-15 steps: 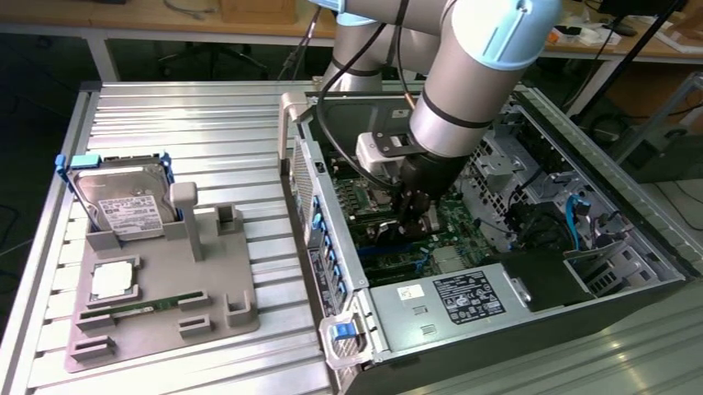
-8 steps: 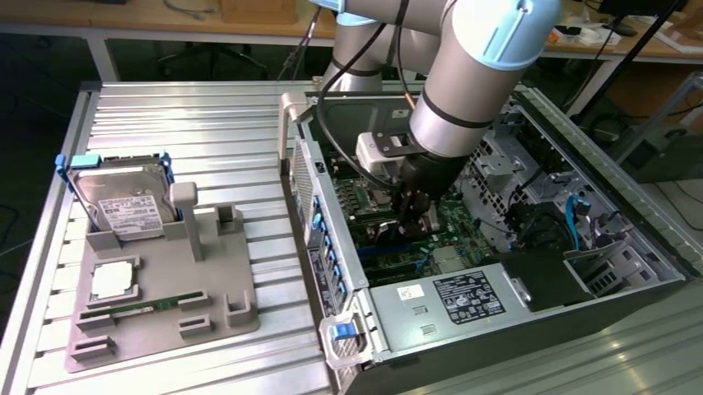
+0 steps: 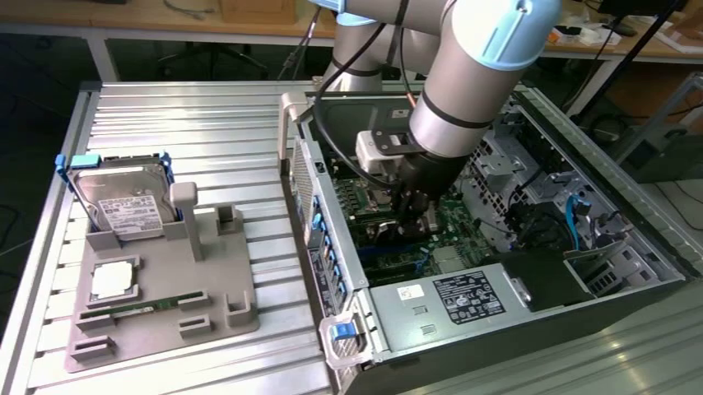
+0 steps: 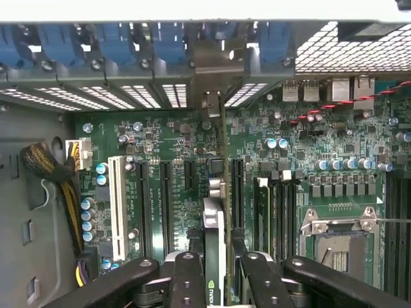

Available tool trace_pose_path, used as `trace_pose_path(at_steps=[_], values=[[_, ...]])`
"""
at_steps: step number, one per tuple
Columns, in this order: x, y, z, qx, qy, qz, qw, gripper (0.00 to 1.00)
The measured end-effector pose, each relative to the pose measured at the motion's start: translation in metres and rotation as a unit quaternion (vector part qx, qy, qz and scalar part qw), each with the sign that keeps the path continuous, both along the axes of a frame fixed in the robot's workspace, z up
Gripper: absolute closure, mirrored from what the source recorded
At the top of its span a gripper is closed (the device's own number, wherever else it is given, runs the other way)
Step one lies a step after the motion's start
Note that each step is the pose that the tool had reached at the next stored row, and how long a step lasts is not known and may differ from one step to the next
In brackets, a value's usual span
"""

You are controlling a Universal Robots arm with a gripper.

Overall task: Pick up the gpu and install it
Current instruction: 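Insert the gpu into the slot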

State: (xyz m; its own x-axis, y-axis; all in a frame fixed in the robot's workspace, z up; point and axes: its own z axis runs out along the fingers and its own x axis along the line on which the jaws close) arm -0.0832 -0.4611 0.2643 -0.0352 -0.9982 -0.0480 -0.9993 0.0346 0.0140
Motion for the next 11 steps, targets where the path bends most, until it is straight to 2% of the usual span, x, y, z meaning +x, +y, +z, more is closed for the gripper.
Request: trace_pose_path(at_steps=[11], values=[[-0.0009,0.0,-0.0001,0.0,0.0001,-0.005,1.0,0.73]])
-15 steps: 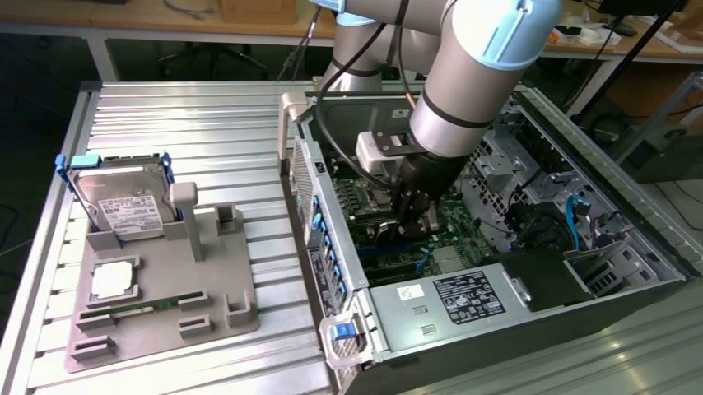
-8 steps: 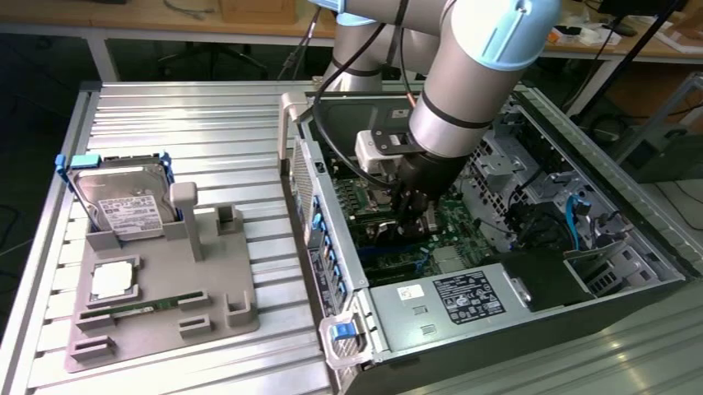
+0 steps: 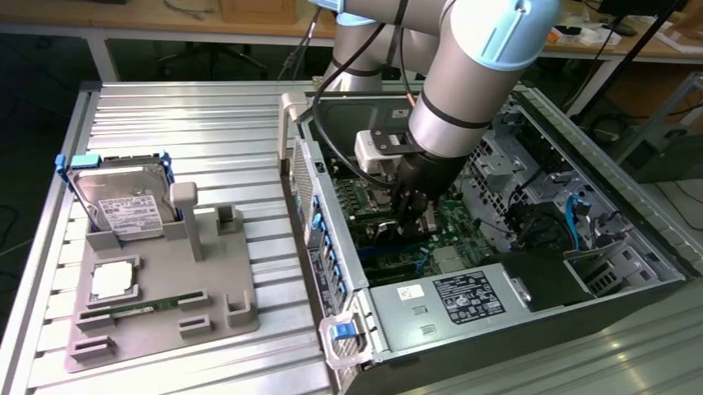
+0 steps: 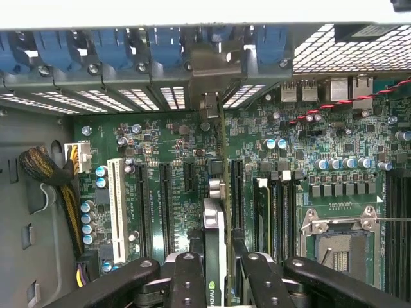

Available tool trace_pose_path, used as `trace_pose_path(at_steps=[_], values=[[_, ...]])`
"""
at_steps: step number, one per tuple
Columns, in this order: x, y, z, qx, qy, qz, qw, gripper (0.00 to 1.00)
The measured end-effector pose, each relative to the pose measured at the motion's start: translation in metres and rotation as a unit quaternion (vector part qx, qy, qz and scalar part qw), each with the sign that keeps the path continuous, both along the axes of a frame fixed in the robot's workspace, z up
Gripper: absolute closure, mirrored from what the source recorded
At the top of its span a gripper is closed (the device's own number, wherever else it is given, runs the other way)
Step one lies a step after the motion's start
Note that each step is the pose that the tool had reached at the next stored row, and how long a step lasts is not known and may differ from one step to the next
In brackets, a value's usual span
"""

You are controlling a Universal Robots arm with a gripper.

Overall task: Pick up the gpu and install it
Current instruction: 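Insert the gpu into the slot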

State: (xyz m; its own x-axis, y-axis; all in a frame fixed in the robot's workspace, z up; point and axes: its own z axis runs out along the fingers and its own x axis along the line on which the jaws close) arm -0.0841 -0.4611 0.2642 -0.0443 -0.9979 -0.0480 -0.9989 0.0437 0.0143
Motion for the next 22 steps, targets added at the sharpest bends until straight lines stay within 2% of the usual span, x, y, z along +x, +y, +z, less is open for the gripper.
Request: trace_pose_path(at_steps=[11,22], values=[[0.0,-0.0004,-0.0005,0.0,0.0,-0.006,1.0,0.73],[0.0,-0.0004,-0.0088,0.0,-0.0001,-0.008,1.0,0.73]])
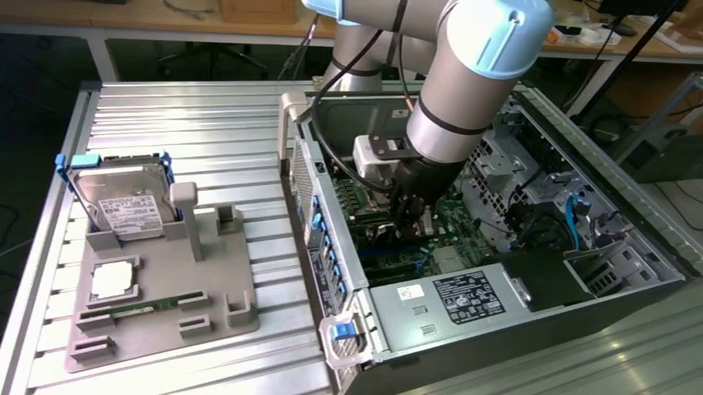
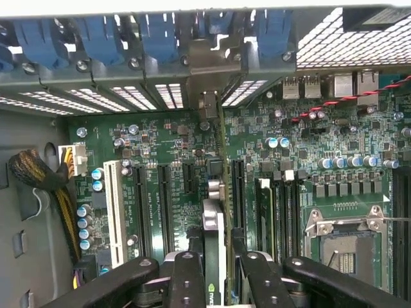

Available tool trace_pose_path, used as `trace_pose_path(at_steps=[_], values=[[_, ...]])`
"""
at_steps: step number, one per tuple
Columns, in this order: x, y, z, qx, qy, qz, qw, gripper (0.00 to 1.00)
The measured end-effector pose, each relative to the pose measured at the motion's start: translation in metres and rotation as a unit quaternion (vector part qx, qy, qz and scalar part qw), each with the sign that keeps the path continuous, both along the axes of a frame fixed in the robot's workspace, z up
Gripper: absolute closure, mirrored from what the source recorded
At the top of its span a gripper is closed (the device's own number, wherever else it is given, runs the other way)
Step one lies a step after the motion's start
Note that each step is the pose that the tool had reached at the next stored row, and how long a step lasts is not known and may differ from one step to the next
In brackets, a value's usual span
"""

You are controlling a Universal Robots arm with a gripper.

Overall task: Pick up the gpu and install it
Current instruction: 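Insert the gpu into the slot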

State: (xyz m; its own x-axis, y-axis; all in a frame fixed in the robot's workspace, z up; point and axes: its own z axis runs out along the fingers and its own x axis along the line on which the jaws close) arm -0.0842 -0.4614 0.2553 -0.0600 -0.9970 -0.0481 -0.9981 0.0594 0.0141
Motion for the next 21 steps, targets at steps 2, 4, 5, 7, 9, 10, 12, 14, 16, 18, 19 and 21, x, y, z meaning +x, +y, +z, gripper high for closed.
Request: trace_pose_path(at_steps=[2,4,5,7,9,10,12,14,16,18,19,21], values=[[0.0,0.0,0.0,-0.0001,0.0,0.0,1.0,0.73],[0.0,0.0,0.0,-0.0001,0.0,0.0,1.0,0.73],[0.0,0.0,0.0,0.0,0.0,0.0,1.0,0.73],[0.0,0.0,0.0,-0.0001,0.0,0.0,1.0,0.73],[0.0,0.0,0.0,0.0001,0.0,0.0,1.0,0.73],[0.0,0.0,0.0002,0.0001,0.0,0.0,1.0,0.73],[0.0001,0.0,0.0012,0.0004,-0.0002,0.0,1.0,0.73],[0.0001,0.0,0.0036,0.0001,0.0,0.0,1.0,0.73],[0.0001,-0.0001,0.0059,0.0001,0.0001,0.0,1.0,0.73],[0.0001,-0.0006,0.0059,0.0001,0.0001,0.0,1.0,0.73],[0.0001,-0.0018,0.006,0.0,0.0002,0.0,1.0,0.73],[0.0,-0.0042,0.006,0.0001,0.0002,0.0,1.0,0.73]])
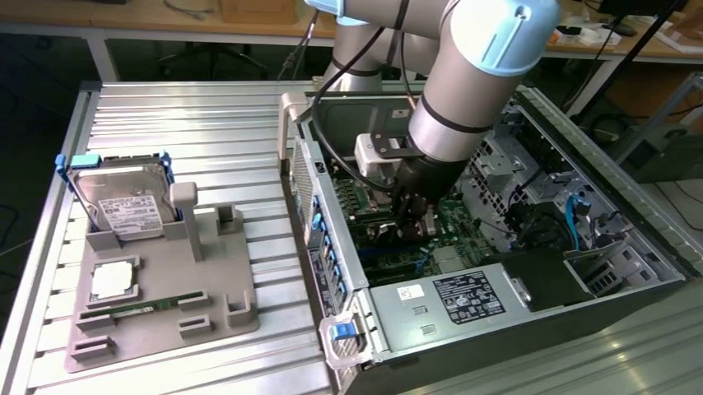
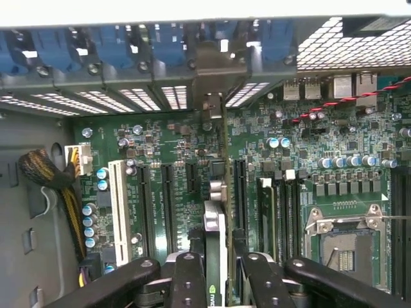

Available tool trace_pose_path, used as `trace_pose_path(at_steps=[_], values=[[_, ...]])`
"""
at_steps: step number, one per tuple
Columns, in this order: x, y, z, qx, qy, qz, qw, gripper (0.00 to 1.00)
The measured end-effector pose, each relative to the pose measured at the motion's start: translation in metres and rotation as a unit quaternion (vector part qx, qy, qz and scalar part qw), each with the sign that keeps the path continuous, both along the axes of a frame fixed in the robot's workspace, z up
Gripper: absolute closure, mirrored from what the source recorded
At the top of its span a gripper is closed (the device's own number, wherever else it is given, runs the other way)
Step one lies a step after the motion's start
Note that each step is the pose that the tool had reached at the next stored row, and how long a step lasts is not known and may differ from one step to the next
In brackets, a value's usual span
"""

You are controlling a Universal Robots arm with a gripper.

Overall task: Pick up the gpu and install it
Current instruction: 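Insert the gpu into the slot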

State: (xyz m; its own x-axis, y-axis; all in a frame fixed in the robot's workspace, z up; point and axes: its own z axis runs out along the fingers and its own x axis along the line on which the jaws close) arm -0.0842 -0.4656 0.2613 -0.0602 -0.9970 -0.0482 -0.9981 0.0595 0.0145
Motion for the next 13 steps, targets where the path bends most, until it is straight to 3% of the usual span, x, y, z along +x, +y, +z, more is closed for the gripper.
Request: trace_pose_path(at_steps=[13], values=[[-0.0033,-0.0004,-0.0024,0.0,-0.0004,0.0,1.0,0.73]])
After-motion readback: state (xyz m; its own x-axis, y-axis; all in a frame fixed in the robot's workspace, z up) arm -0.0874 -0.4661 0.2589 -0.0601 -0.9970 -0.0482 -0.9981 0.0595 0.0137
